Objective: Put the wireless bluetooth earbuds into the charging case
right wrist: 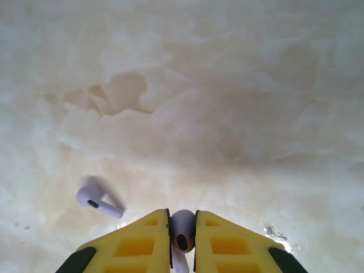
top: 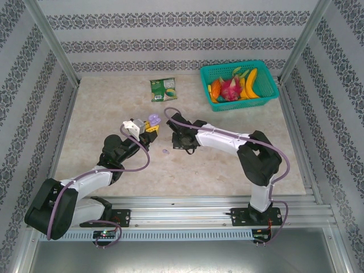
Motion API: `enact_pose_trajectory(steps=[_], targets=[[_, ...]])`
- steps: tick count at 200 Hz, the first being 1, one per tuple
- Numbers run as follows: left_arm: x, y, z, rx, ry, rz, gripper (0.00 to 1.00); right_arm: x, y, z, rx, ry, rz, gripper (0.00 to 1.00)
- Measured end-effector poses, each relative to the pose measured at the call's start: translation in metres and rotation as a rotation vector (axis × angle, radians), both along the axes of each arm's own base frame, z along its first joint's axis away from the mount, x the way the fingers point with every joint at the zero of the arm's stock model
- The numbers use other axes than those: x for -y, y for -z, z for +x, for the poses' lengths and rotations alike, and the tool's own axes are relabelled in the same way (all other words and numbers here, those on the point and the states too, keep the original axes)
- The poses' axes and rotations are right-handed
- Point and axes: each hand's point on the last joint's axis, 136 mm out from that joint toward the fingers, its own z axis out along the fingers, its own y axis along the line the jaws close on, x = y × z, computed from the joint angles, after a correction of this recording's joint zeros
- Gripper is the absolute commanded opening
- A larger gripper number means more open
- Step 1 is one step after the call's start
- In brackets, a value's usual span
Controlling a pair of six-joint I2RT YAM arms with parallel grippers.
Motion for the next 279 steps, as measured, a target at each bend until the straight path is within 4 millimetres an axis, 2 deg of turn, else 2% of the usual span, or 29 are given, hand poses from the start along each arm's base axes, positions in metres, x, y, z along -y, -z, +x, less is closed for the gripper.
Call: enact_pose_trajectory(steps=[26,54,81,123,159,181,223,246,279], targets=[[0.008,-0.005,-0.003,0.001,0.055,0.003,0.0,0.007,-0.026,0.005,0.06,0.015,0.051,0.15],[0.018,-0.016,-0.008,0.018,0.127,0.002,0.0,0.016,-0.063,0.01,0.153,0.02,0.118,0.15],[0.026,-0.028,-0.012,0.036,0.183,0.003,0.0,0.029,-0.111,0.016,0.274,0.028,0.19,0.15],[0.042,-0.055,-0.014,0.111,0.241,0.043,0.0,0.058,-0.198,0.023,0.504,0.04,0.306,0.16],[0.053,-0.086,-0.01,0.209,0.256,0.09,0.0,0.083,-0.249,0.022,0.674,0.057,0.375,0.16],[0.06,-0.096,-0.002,0.249,0.259,0.108,0.0,0.089,-0.272,0.02,0.759,0.047,0.413,0.16],[0.077,-0.09,0.012,0.237,0.276,0.136,0.0,0.084,-0.305,0.012,0.894,-0.016,0.512,0.16],[0.084,-0.086,0.016,0.225,0.287,0.139,0.0,0.081,-0.316,0.008,0.949,-0.037,0.562,0.17],[0.091,-0.086,0.02,0.216,0.296,0.132,0.0,0.077,-0.316,0.006,0.978,-0.051,0.622,0.17]])
